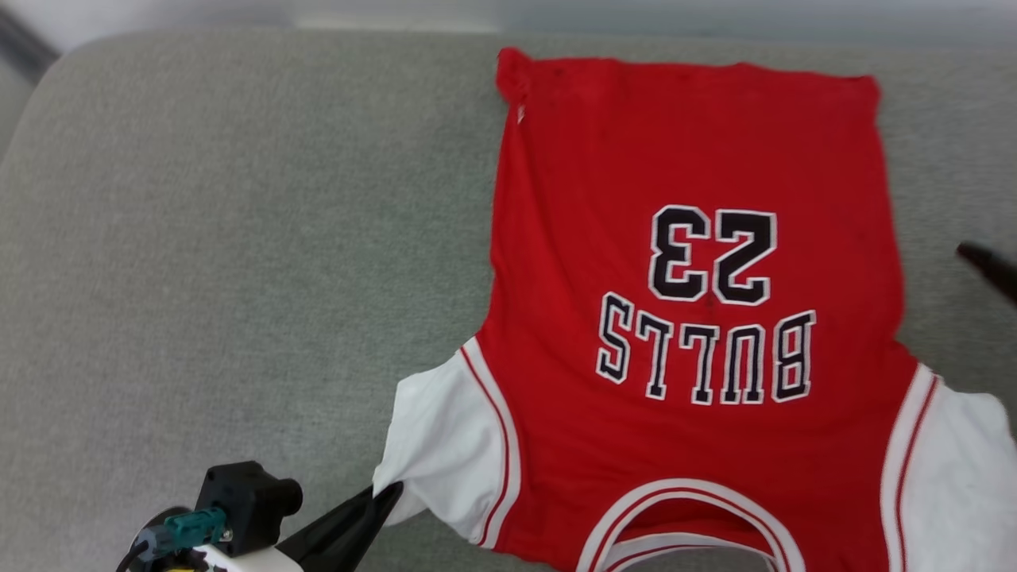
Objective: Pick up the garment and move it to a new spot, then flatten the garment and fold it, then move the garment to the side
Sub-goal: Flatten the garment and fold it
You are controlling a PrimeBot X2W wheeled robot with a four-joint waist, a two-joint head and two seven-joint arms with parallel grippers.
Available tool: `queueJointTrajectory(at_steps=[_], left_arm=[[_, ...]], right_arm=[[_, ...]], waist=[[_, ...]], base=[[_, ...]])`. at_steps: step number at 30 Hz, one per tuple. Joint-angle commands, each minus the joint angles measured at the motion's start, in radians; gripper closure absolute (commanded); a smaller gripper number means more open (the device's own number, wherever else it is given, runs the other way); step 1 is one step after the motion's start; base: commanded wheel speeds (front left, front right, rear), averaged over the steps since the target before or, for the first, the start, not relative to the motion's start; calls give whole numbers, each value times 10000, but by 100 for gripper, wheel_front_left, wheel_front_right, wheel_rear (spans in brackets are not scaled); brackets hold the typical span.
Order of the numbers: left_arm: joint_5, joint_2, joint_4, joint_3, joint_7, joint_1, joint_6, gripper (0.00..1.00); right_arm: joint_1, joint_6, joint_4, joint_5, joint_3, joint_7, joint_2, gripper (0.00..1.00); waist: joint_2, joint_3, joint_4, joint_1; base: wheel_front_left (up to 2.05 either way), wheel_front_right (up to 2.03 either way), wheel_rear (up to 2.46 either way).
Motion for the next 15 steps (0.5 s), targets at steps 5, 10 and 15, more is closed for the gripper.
queueJointTrajectory(at_steps=[5, 10, 15], left_arm=[[543, -93, -698, -167, 319, -746, -130, 100], [764, -376, -1027, -335, 486, -1303, -452, 100], [863, -782, -1123, -463, 383, -1695, -752, 100]], right_arm=[[-2684, -4, 985, -1329, -517, 1623, -252, 0], [-4532, -4, 1876, -2565, -568, 2719, -704, 0], [-5964, -4, 2544, -3582, -742, 3282, -993, 0]], waist=[[-1, 1679, 1390, -1], [-1, 2505, 2099, -1], [-1, 3059, 2674, -1]], base=[[0, 0, 0], [0, 0, 0], [0, 0, 0]])
